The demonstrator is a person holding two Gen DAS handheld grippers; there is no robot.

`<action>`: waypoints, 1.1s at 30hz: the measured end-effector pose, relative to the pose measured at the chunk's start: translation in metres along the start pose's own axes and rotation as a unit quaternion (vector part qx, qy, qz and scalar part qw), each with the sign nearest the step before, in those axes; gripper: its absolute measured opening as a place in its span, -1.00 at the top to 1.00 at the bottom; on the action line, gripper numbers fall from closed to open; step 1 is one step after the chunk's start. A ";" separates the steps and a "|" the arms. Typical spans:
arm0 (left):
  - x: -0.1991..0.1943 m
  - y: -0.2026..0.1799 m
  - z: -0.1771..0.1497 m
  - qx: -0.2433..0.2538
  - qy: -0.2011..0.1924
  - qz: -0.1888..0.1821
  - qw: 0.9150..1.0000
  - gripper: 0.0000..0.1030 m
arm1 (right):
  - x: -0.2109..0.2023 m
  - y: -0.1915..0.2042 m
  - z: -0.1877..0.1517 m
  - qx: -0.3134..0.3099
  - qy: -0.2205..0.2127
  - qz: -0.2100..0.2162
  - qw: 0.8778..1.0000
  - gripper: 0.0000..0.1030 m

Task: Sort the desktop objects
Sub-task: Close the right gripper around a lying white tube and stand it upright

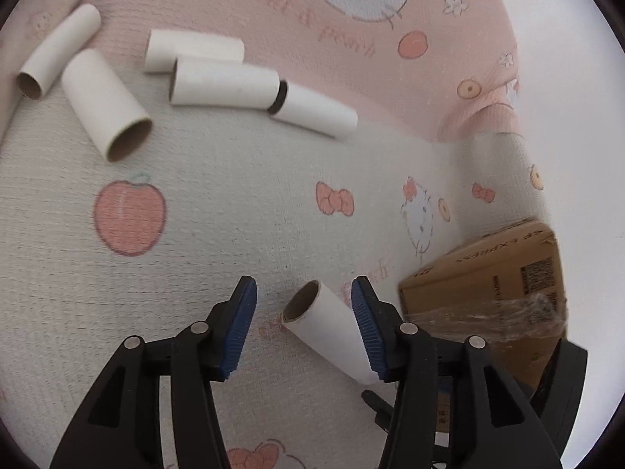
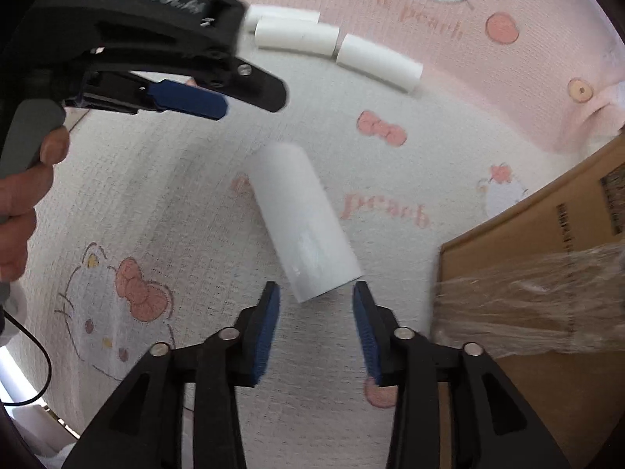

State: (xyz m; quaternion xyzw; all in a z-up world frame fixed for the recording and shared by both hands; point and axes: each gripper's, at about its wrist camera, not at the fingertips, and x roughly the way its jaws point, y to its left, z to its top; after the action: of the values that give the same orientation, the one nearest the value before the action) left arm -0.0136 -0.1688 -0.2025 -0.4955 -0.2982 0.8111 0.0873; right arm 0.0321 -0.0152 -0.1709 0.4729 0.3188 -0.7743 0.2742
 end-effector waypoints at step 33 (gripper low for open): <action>0.058 0.007 -0.027 -0.089 0.071 -0.064 0.991 -0.11 | 0.011 -0.020 0.035 0.084 0.012 0.159 0.984 0.16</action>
State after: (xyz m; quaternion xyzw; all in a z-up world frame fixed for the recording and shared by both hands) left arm -0.0182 -0.1388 -0.2589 -0.5375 -0.3934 0.7369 0.1155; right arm -0.0067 -0.0298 -0.1643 0.5480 0.1769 -0.7390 0.3497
